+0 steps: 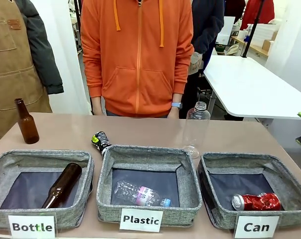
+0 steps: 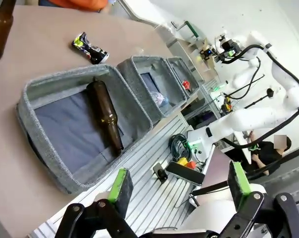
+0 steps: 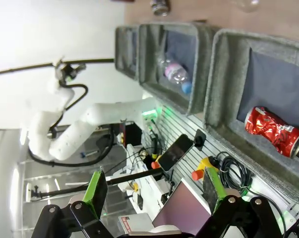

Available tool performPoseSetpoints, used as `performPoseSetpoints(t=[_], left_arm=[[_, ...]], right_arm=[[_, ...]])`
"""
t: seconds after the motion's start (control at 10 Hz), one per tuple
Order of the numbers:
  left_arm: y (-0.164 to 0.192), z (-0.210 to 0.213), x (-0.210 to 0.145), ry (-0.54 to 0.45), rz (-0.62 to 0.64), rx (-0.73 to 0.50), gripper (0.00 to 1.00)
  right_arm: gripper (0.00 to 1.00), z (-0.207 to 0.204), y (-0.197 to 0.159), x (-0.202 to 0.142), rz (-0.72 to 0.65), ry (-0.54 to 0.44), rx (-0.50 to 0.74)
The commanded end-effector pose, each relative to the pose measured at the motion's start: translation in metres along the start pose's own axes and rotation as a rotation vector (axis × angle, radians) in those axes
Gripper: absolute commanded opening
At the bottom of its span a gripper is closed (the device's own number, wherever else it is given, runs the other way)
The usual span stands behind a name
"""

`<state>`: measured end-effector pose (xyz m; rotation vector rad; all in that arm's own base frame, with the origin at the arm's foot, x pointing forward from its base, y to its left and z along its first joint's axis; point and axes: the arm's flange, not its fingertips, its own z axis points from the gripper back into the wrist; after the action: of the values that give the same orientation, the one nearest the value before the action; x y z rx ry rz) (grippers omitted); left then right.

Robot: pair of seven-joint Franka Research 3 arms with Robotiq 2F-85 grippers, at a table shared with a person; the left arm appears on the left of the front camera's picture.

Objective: Sort the can waste into the basket.
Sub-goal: Pick up the can waste from the table and place it in the right Fabric basket.

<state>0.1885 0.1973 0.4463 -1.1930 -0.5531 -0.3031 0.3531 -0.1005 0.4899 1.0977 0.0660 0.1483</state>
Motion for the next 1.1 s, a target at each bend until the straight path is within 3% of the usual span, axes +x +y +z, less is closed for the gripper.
performPoseSetpoints(t=[0.0,0.5,0.8,1.0], left_arm=[[0.001,0.015,0.002,-0.005,0.020,-0.030,1.00],[0.004,0.012,0.002,-0.010,0.015,-0.015,1.00],[-0.050,-0.071,0.054,0.358,-0.003,0.058,1.00],[-0.083,-0.140,0.085,0.548,-0.013,0.212,1.00]], right_arm=[[1.00,0.003,0.000,-0.003,0.018,0.007,-0.004],[1.00,0.003,0.000,-0.003,0.018,0.007,-0.004],[1.00,0.003,0.000,-0.003,0.018,0.007,-0.004],[1.00,0.003,0.000,-0.003,0.018,0.007,-0.004]])
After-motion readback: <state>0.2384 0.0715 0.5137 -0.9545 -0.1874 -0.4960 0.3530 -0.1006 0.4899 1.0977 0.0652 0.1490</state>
